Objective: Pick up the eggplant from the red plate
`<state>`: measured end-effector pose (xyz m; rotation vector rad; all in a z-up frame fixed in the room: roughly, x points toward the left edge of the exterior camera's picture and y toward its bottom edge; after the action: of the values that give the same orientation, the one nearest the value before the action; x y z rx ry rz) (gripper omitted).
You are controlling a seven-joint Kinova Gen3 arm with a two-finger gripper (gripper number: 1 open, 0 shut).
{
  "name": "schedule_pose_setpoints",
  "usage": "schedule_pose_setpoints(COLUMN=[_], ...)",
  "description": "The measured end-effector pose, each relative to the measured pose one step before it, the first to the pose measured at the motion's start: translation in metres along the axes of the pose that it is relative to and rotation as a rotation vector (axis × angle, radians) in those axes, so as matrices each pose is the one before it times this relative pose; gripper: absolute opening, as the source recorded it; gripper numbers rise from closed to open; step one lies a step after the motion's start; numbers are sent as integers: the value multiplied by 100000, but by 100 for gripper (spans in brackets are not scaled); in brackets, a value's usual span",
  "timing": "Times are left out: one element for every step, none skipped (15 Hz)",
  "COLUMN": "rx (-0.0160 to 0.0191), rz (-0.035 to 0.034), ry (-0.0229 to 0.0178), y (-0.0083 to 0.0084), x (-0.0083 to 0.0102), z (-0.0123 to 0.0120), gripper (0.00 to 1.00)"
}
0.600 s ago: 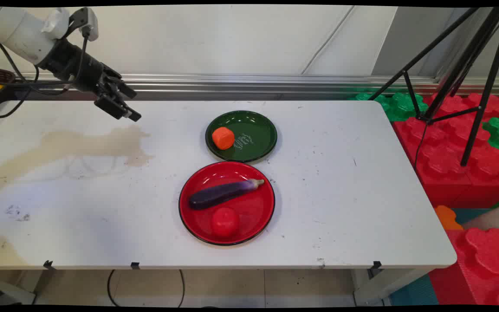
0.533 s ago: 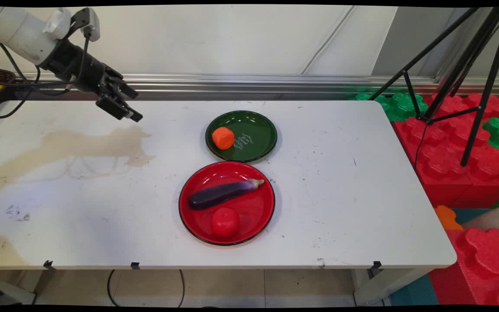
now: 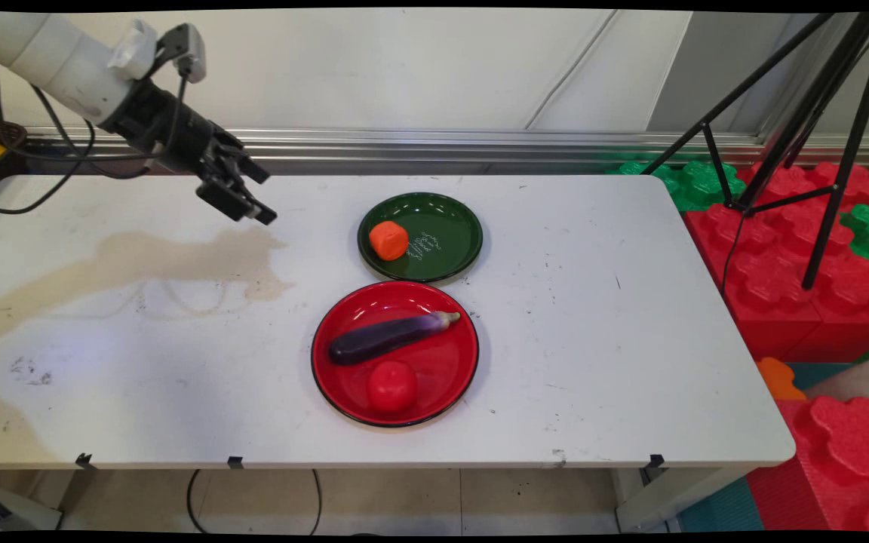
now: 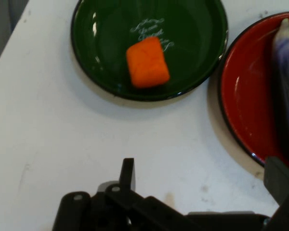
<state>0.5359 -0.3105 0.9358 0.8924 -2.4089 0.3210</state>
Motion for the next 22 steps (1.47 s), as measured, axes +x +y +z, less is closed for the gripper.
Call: schedule_pose_setpoints(rx=[-510, -318, -474, -342, -680, -854, -976, -1027, -924, -963, -847, -669, -749, -678, -588, -317, -462, -291, -473, -663, -627, -461], rz=[216, 125, 181, 227, 295, 461, 267, 223, 86, 308, 249, 135, -40, -226, -346, -121, -58, 33, 109, 385, 352, 108], ry=[165, 58, 88, -28, -124, -275, -364, -421, -399, -564, -615, -614, -755, -762, -740, -540, -828, -509, -816, -918, -867, -674], y=[353, 221, 321, 232, 368, 438, 460, 472, 436, 473, 438, 373, 443, 428, 375, 240, 345, 241, 361, 448, 423, 358], x=[335, 213, 310, 199, 259, 295, 257, 242, 175, 196, 186, 143, 135, 102, 64, 40, 61, 44, 38, 70, 76, 56], z=[351, 239, 365, 273, 432, 538, 583, 625, 567, 675, 691, 620, 725, 714, 636, 424, 637, 428, 618, 735, 726, 615], gripper=[100, 100, 100, 100, 100, 100, 100, 100, 100, 100, 100, 100, 100, 100, 100, 100, 100, 100, 100, 100, 100, 100])
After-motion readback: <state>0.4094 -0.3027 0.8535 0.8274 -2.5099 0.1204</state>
